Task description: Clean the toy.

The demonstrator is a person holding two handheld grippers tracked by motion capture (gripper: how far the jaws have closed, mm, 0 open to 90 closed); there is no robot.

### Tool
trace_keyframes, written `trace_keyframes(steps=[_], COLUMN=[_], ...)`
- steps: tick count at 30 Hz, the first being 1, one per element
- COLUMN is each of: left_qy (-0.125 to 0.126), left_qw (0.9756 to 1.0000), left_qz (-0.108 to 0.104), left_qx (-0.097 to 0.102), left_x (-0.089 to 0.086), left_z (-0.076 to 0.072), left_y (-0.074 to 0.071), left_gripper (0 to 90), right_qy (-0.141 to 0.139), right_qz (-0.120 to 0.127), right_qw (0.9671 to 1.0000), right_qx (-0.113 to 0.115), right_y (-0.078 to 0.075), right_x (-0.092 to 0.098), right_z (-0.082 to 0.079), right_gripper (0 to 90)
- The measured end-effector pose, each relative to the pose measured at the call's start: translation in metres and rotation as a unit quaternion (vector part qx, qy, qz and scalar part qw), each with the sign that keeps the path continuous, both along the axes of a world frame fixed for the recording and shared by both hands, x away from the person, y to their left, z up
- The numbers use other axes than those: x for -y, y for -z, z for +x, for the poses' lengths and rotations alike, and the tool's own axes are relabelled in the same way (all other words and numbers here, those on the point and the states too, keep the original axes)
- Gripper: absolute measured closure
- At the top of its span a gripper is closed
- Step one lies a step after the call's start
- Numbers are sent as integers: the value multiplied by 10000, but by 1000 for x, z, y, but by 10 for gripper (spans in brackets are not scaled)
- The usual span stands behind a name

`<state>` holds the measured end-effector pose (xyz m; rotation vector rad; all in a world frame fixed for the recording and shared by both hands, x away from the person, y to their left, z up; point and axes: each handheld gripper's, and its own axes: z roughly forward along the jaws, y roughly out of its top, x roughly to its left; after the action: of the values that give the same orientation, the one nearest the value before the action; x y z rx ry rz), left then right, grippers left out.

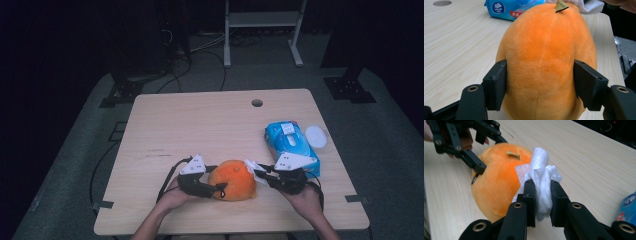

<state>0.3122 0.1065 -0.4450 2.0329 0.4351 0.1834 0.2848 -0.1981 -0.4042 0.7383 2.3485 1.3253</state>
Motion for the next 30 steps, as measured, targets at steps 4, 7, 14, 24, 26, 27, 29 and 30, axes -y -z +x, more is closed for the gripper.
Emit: trace_keyframes(steps=[4, 7, 14, 24, 26, 27, 29, 30], left_qy=[76, 208, 329, 400, 377, 360, 297, 278], left_qw=[9998, 9983, 9956, 9953, 9961, 9965, 9978, 9981], left_qz=[71, 212, 391, 389, 353, 341, 261, 230], left_qx=[180, 496, 784, 796, 716, 670, 530, 490], left_x=[6, 13, 22, 31, 29, 28, 26, 25], left_z=[-5, -13, -21, -26, -24, -23, -20, -19], left_y=[-2, -6, -10, -11, -10, -10, -8, -8], left_gripper=[326, 326, 324, 312, 319, 321, 323, 325], right_qy=[-131, -203, -370, -773, -751, -708, -579, -524], right_qz=[157, 130, 240, -104, -156, -137, -113, -73], right_qw=[9998, 9997, 9990, 9964, 9966, 9969, 9979, 9984], right_qx=[9, 29, 66, 319, 314, 310, 279, 219], right_y=[-5, -6, -7, -11, -12, -13, -12, -11], right_x=[-6, -12, -22, -56, -53, -50, -41, -36], right_z=[-3, -4, -6, -21, -20, -18, -13, -11], right_gripper=[769, 768, 765, 767, 769, 769, 770, 769])
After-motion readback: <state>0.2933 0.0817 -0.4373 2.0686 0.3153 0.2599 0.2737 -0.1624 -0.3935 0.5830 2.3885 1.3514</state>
